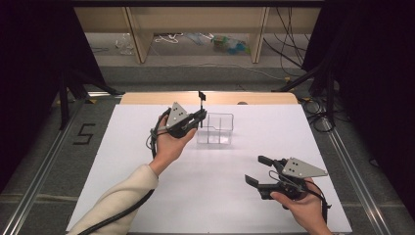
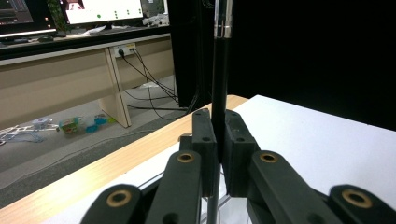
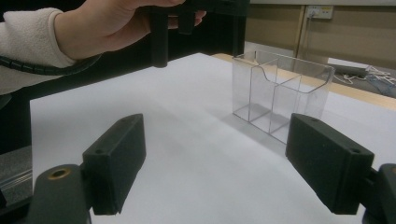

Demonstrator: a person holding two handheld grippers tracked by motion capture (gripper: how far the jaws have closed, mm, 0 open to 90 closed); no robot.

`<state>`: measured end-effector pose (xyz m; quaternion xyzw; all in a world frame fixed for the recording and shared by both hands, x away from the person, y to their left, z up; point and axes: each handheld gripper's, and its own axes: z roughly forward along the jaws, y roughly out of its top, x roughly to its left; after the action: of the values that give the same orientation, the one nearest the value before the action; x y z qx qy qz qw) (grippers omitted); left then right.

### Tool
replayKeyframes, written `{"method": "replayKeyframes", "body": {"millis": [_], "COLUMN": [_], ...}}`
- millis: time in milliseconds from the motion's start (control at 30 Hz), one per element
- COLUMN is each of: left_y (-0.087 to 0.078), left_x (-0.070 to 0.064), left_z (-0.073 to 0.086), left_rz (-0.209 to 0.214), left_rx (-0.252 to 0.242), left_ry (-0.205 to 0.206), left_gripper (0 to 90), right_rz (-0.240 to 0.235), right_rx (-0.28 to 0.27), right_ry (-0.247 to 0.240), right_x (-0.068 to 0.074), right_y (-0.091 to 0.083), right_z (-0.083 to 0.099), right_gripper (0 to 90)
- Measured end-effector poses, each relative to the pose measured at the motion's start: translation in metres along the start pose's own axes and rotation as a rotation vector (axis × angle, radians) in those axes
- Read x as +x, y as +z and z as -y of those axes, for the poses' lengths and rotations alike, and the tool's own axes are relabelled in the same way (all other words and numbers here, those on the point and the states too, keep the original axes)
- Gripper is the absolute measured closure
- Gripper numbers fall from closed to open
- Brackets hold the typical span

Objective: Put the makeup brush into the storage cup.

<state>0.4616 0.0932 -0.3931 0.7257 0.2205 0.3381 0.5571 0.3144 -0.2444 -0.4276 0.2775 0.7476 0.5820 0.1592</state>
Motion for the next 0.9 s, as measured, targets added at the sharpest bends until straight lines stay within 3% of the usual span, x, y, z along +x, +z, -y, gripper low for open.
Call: {"method": "replayKeyframes", "body": {"millis": [533,833,900], "left_y": [0.002,0.0041,0.0046], "left_x": [0.0022,0.0036,0.0038], "left_z": [-0.002,-0.0019,-0.0019], "left_rz": [-0.003,-0.002,-0.003], "left_rx": [-0.011,-0.013,-0.013], "left_ry": [-0.013,-0.014,-0.014], "left_gripper": [85.1,85.1,85.1], "right_rz": [0.004,-0.003,0.003], "right_rx": [-0.016,0.0,-0.015], "right_ry": [-0.025,0.002,-0.025], "right_x": [-0.0018,-0.0002,-0.0017], "right_y": [0.0011,0.0004,0.001], "right_z": [0.0003,0.0004,0.0003], "right_gripper": [21.2,21.2,21.2]}}
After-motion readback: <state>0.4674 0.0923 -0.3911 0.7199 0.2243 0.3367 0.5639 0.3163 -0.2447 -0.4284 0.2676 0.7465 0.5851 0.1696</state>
